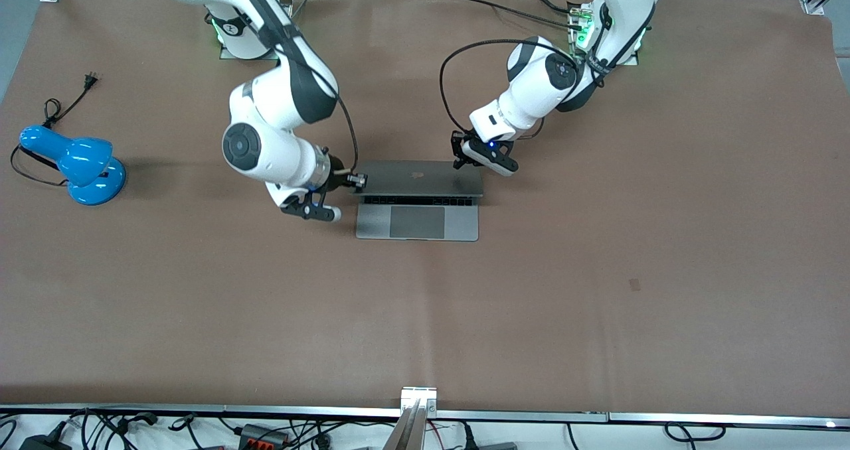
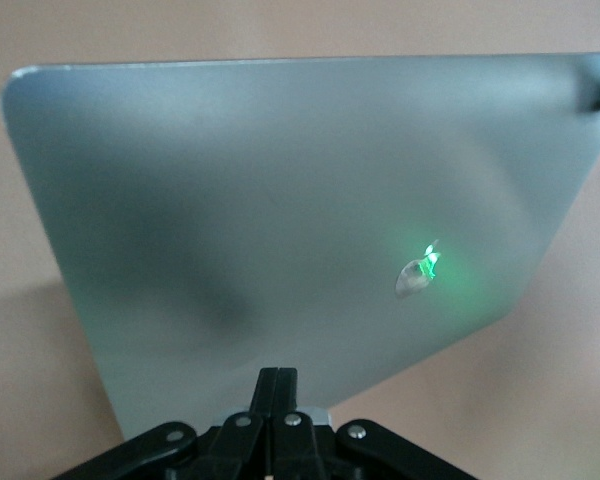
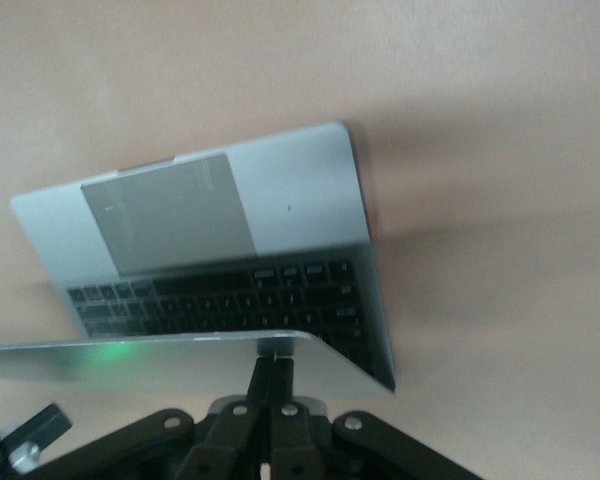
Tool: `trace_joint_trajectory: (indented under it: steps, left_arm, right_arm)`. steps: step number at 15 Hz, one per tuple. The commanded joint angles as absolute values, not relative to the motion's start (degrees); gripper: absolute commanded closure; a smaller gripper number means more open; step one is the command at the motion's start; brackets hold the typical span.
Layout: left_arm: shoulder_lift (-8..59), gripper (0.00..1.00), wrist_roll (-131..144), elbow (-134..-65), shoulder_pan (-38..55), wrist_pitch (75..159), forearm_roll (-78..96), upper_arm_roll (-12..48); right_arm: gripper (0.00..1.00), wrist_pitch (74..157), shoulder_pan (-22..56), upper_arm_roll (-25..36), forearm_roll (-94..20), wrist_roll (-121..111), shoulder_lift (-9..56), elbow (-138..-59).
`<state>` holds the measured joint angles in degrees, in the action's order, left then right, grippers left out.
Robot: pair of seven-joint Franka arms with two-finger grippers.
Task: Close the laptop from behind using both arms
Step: 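Push the screen down onto the keyboard with both grippers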
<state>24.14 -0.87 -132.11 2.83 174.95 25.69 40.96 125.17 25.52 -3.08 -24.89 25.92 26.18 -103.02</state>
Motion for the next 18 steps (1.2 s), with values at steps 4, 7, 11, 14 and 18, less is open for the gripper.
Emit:
trace_joint_trajectory:
  steps: [4,7,11,14,18]
  left_arm:
    - [28.46,1.00,-7.99,-128.60,2.64,175.25,26.63,38.85]
    - [34.34,1.00,-9.57,-125.17,3.51,181.11,26.54,37.53]
    - [39.55,1.00,-12.66,-122.61,3.87,185.45,26.54,37.44]
    - [39.72,1.00,-12.83,-122.61,3.87,185.54,26.54,37.35]
    - [40.87,1.00,-12.83,-122.61,3.87,185.62,26.54,36.91]
  right_arm:
    - [1.00,129.72,25.14,-3.16,-21.37,25.40,35.49,-95.55]
    - [1.00,130.08,24.96,-3.16,-21.18,25.49,38.92,-93.35]
    - [1.00,130.34,24.96,-3.16,-21.18,25.58,42.10,-91.32]
    - [1.00,132.62,25.05,-3.16,-21.18,25.49,43.41,-91.23]
    - [1.00,135.17,25.14,-3.16,-21.09,25.40,44.91,-90.35]
